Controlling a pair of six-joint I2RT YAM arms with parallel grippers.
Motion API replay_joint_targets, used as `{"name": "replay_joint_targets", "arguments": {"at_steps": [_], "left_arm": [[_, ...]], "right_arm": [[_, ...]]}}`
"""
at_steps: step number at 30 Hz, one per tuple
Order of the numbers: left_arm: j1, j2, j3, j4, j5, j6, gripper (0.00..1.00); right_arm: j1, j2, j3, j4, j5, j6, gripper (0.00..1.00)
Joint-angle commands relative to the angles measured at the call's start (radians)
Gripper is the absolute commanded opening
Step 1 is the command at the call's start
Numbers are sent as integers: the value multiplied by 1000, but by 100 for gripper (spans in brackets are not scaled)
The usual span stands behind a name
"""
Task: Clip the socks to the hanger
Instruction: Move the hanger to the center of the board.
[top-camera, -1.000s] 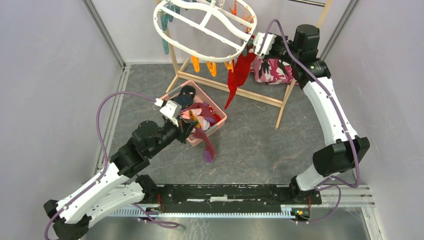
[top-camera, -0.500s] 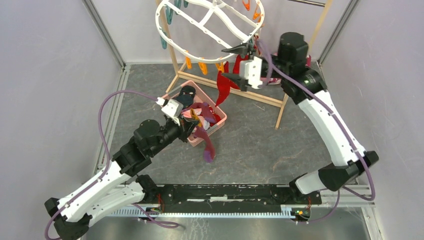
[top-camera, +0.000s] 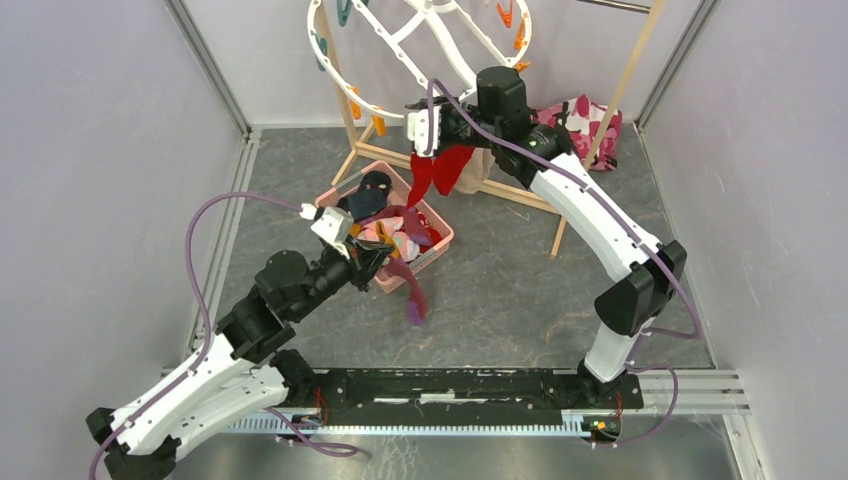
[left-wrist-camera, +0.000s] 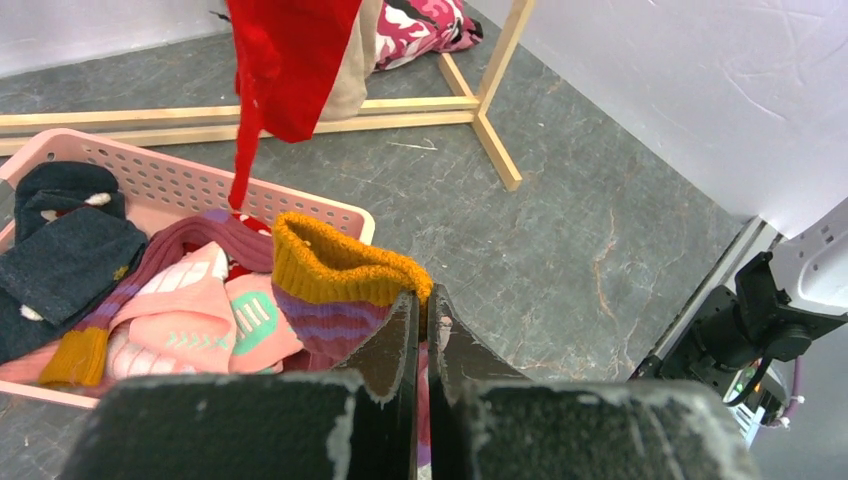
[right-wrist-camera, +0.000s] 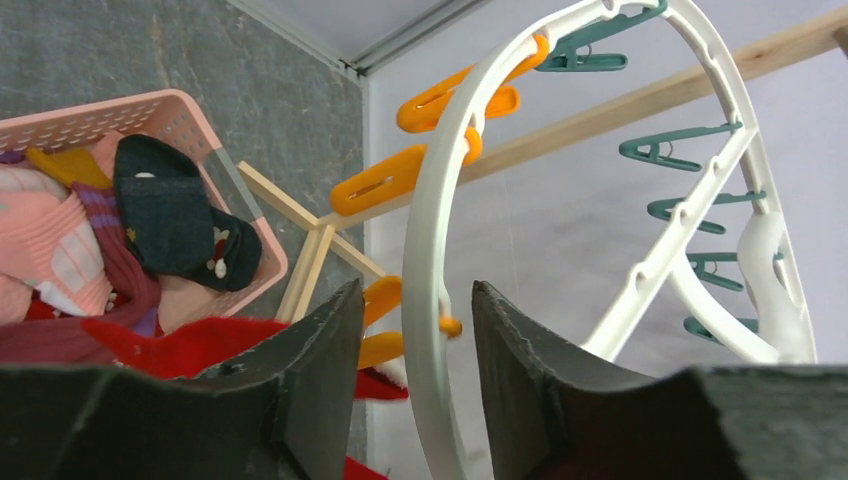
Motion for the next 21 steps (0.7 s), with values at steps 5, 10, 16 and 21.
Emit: {"name": "replay_joint_targets", "arguments": {"at_steps": [5,10,16,21], "left_arm": [[-2,-38,-4,29,-10,-30,2],[-2,-29,5,26,0,-26,2],[-2,-29,9,26,4,-26,2],[-2,-19,18,26,10,-25,2]], "right_arm": [[-18,-121,-42,11,148,-54,41],[-99,-168,-79,-9,136,-23,39],[-208,-202,-120,-8,100,-2,38],[-280,-209,-130,-5,62,10,38]]}}
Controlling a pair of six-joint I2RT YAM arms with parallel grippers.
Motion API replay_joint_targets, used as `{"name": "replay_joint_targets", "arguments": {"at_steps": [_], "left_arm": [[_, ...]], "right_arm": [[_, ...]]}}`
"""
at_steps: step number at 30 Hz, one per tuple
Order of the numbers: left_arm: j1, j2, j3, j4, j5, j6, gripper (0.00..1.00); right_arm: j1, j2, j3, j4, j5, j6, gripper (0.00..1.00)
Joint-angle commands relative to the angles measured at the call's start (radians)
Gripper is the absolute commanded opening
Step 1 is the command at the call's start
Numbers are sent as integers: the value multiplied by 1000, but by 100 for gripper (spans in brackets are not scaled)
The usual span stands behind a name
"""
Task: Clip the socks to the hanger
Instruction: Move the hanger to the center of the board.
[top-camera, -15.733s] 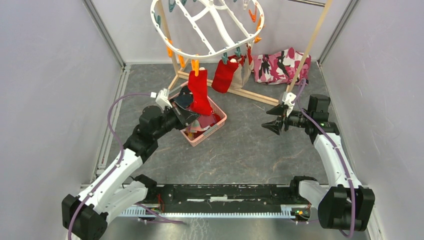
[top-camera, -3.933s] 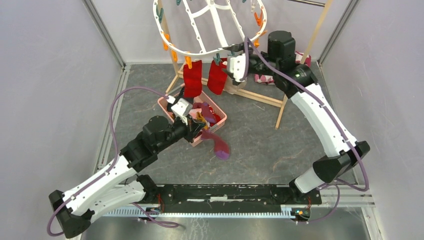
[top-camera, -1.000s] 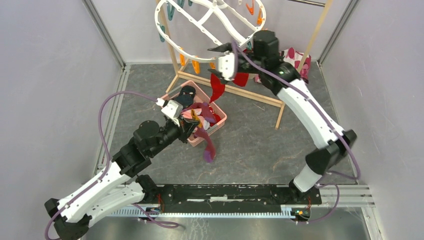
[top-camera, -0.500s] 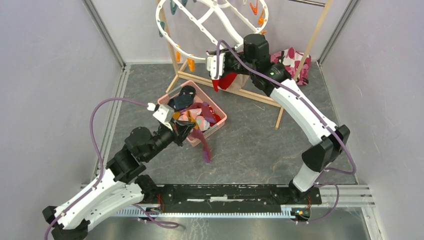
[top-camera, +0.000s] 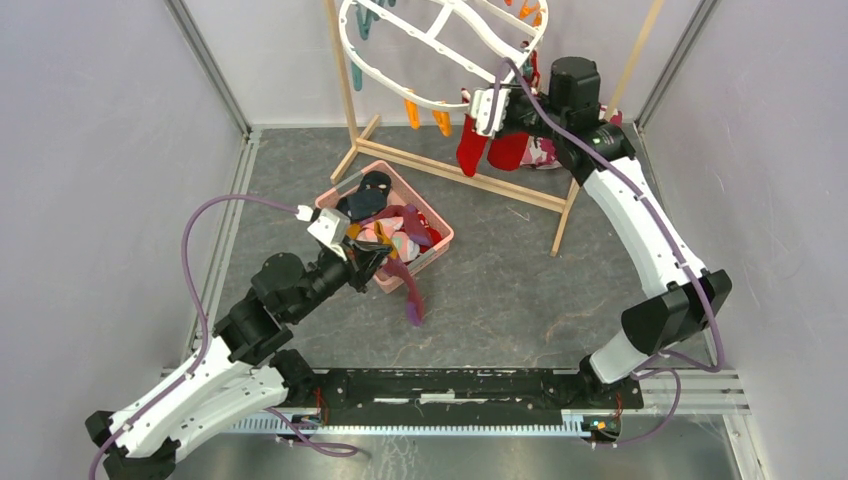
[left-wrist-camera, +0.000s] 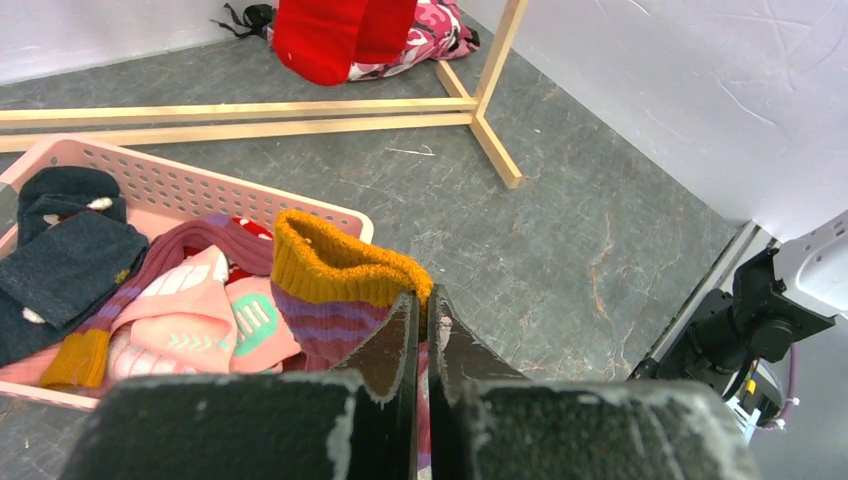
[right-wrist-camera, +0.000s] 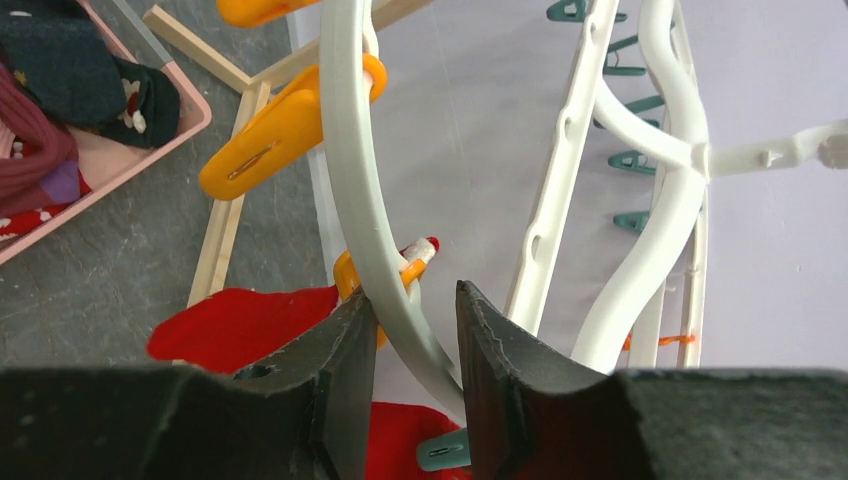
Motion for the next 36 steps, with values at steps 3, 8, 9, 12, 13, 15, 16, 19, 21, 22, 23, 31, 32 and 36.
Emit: {"name": "replay_joint_targets", "arguments": {"at_steps": [3,8,9,12,13,15,16,19,21,22,23,31,32,36], "left_arm": [[-1,19,34,28,12,-18,2],[-2,31,37,28,16,-18,2],[-2,31,37,28,17,-20,2],[-1,32,35,29,16,-17,2],[-1,30,35,28,18,-16,2],[-2,29,36,27,17,-13,2],[-2,27,37,27,15,-11,2],[-1,21,42,17,9,-7,2],[-1,17,47,7,6,-5,2],[-2,14,47,3,4,-3,2],[-2,12,47,1,4,-3,2],[-2,44,84,-11,12,-5,2],[-2,47,90,-14,11,-5,2],[-2,39,80,13,7,-15,2]], "right_arm": [[-76,-46,-21,39,10,32,38],[-110,-65,-40,38,-18,27,39],[-117,-71,-47,31,-45,23,39],[-125,-103,-83,7,-125,4,43],[-125,-116,-96,0,-154,4,45],[-125,-132,-108,-23,-216,16,48],[-125,-139,-108,-39,-253,24,51],[-125,-161,-118,-89,-352,37,57],[-125,-178,-129,-121,-400,35,60],[-125,-187,-129,-142,-419,32,62],[-125,-193,-126,-171,-438,14,64],[-126,-252,-110,-513,-478,-188,76],[-131,-265,-126,-536,-475,-192,76],[-167,-319,-209,-555,-461,-151,77]]}}
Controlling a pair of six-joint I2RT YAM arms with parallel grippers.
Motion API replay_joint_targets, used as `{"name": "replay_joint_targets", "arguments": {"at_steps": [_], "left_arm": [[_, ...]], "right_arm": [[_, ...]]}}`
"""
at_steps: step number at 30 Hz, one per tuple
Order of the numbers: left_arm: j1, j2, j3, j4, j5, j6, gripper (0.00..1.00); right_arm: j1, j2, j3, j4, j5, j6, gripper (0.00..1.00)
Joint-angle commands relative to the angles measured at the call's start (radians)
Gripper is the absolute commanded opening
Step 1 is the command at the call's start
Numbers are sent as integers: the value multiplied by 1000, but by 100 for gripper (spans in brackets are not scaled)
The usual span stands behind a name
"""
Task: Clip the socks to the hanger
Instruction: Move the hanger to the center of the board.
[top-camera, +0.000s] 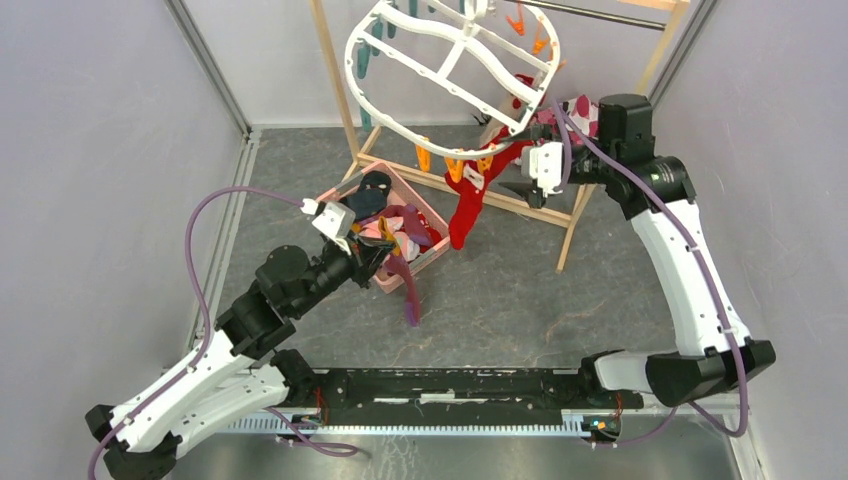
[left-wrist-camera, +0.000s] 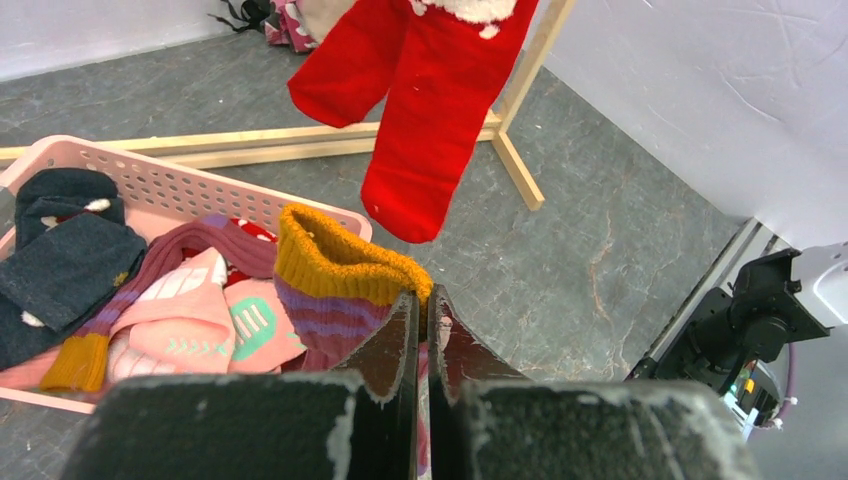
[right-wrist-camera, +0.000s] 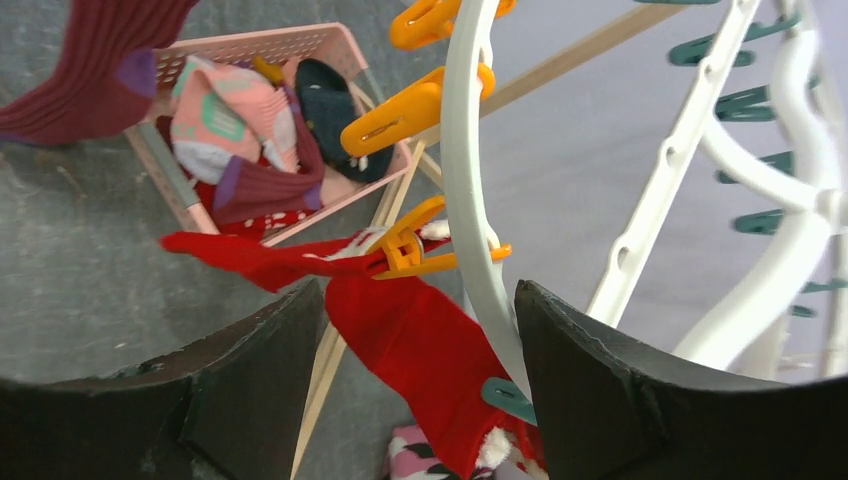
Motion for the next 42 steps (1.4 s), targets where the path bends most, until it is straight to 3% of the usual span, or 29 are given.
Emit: {"name": "replay_joint_targets", "arguments": {"at_steps": [1,11,14,17,26,32,39,42], "left_arm": [[-2,-12,30,39,6,-19,2],[-2,27,50,84,33,-9,2],[-1,37,54,92,46,-12,2],[-1,30,47,96,50,-22,2],[-2,8,15,138,51,-43,2],[-2,-3,-12,163,55,-57,2],[-2,8,-6,178,58,-60,2],[-2,13,-10,193,67,-69,2]], "right_arm": [[-44,-80,-89,-160,-29,15,77],[-182,-230,-279,-118,-54,83,80],[-193,-238,-301,-94,-84,110,91],[-200,-230,-282,-82,-111,135,97],[-201,-199,-192,-49,-182,191,98],[-202,-189,-214,279,-135,479,98],[-202,-113,-149,483,-193,674,98],[-203,-108,-113,485,-237,690,98]]}}
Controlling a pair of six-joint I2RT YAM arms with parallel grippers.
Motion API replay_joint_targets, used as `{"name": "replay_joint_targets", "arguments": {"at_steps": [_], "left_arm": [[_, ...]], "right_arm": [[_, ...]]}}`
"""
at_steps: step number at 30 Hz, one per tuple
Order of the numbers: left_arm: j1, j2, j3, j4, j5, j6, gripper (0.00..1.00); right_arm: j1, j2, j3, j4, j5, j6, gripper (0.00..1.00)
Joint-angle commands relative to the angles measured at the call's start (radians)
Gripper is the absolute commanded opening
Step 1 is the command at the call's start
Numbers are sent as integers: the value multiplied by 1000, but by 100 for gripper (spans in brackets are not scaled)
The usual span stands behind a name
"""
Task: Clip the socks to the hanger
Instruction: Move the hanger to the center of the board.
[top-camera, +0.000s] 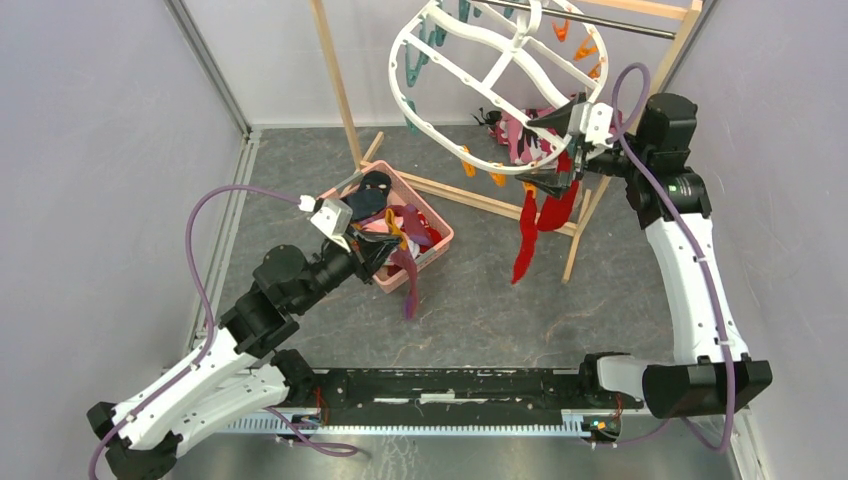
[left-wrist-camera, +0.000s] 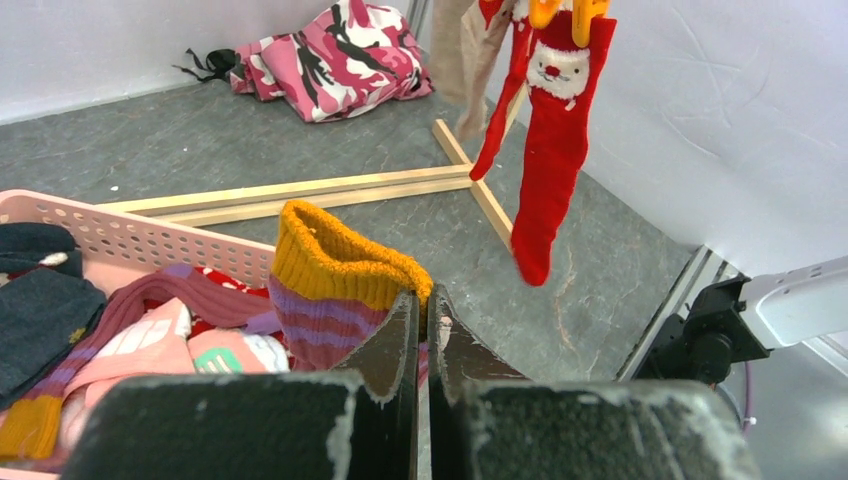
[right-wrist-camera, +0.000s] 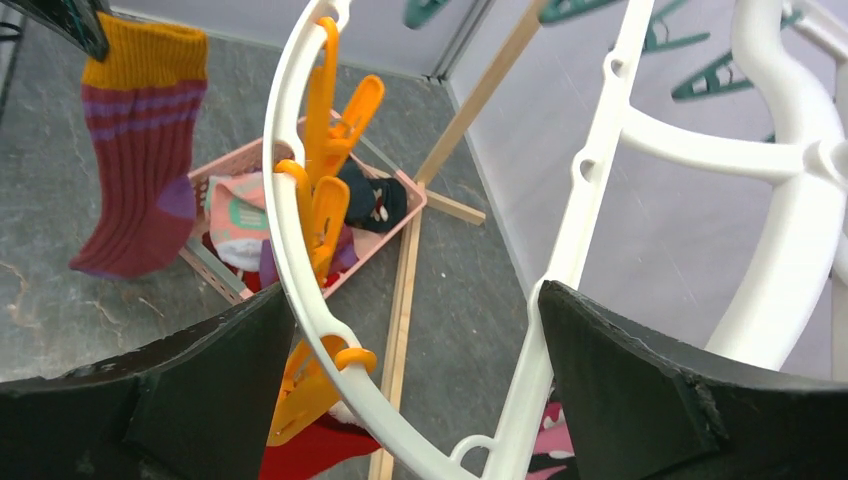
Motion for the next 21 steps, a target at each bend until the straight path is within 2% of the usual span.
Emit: {"name": "replay_joint_targets", "arguments": {"at_steps": [1,10,17,21], "left_arm": [[-2,7,1,80,19,-55,2],[-2,107,25,203,124,-82,2],[-1,175,44,233,171,-73,2],[-1,177,27,250,171,-74,2]], "right_arm": [[-3,-3,83,118,-74,123,98],[-44,-122,33,-2,-124,37,98],[-136,-219,-89,-67,-96,-19,98],[-209,-274,-96,-83,-72,-20,98]]}}
